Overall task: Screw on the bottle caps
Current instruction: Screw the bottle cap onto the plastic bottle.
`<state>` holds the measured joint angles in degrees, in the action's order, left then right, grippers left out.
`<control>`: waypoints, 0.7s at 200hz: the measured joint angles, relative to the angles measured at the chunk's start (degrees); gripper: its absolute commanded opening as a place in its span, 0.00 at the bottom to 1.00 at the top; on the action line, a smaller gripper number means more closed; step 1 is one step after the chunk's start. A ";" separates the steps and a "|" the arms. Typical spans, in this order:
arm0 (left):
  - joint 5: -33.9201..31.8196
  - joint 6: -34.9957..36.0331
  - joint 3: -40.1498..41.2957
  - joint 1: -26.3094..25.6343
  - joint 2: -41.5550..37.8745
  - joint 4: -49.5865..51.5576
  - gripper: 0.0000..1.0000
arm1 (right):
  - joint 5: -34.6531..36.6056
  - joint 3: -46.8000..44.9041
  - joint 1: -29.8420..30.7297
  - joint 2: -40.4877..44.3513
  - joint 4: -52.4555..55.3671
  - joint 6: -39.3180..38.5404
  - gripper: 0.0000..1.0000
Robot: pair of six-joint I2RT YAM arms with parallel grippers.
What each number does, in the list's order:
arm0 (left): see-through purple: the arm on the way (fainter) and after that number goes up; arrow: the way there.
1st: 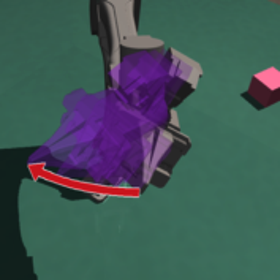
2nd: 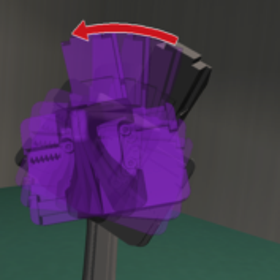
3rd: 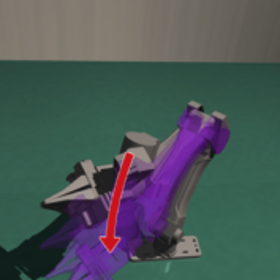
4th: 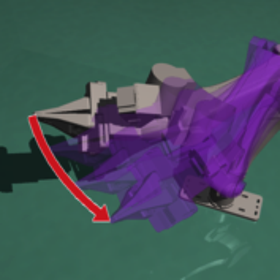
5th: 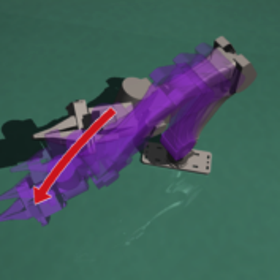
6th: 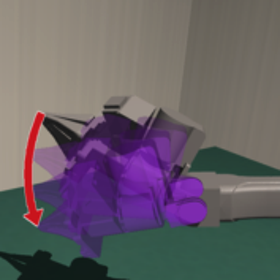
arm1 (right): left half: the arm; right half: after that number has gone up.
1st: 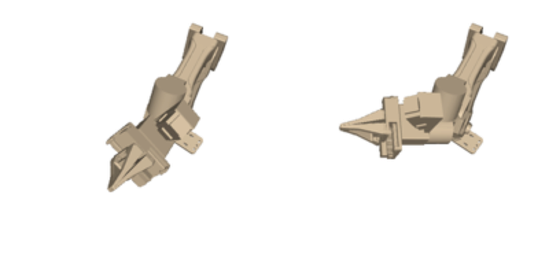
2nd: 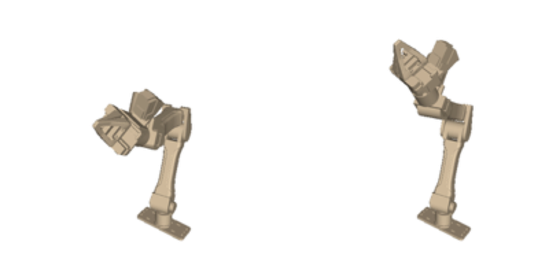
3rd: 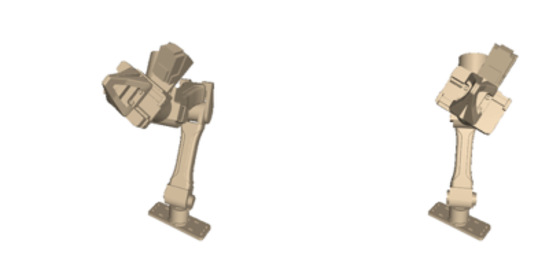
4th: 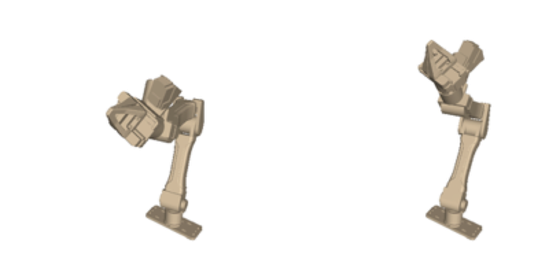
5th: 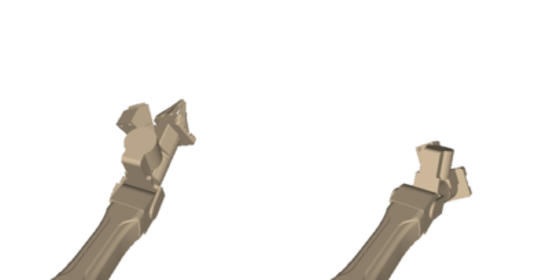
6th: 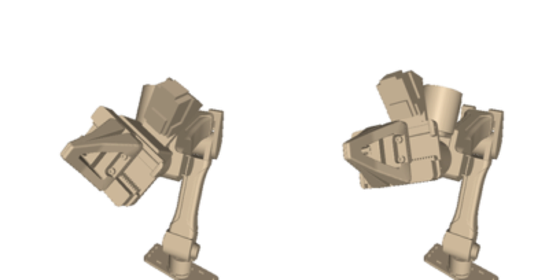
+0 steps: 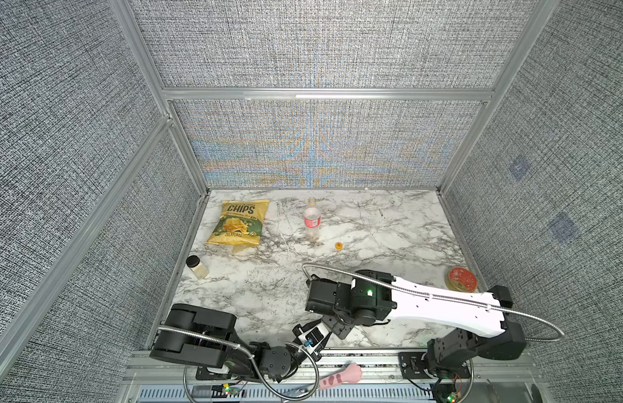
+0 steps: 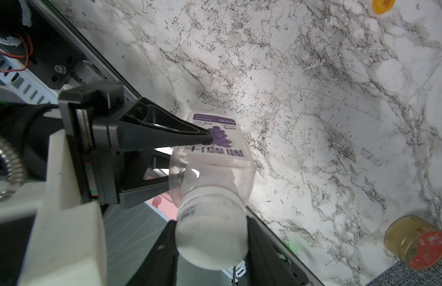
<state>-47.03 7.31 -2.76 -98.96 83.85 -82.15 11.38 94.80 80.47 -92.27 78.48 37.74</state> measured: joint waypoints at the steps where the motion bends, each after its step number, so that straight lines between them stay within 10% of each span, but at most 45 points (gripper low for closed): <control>1: -0.02 0.00 0.00 0.00 0.00 0.02 0.32 | 0.00 0.00 0.00 0.00 0.00 0.07 0.26; 140: -3.85 -0.26 0.07 0.09 0.39 -1.05 0.32 | 0.46 2.99 -1.60 -2.23 -0.17 10.47 0.28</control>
<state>-50.87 7.05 -2.70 -98.87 84.25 -83.20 11.84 97.80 78.87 -94.50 78.30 48.21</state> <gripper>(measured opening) 0.344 0.415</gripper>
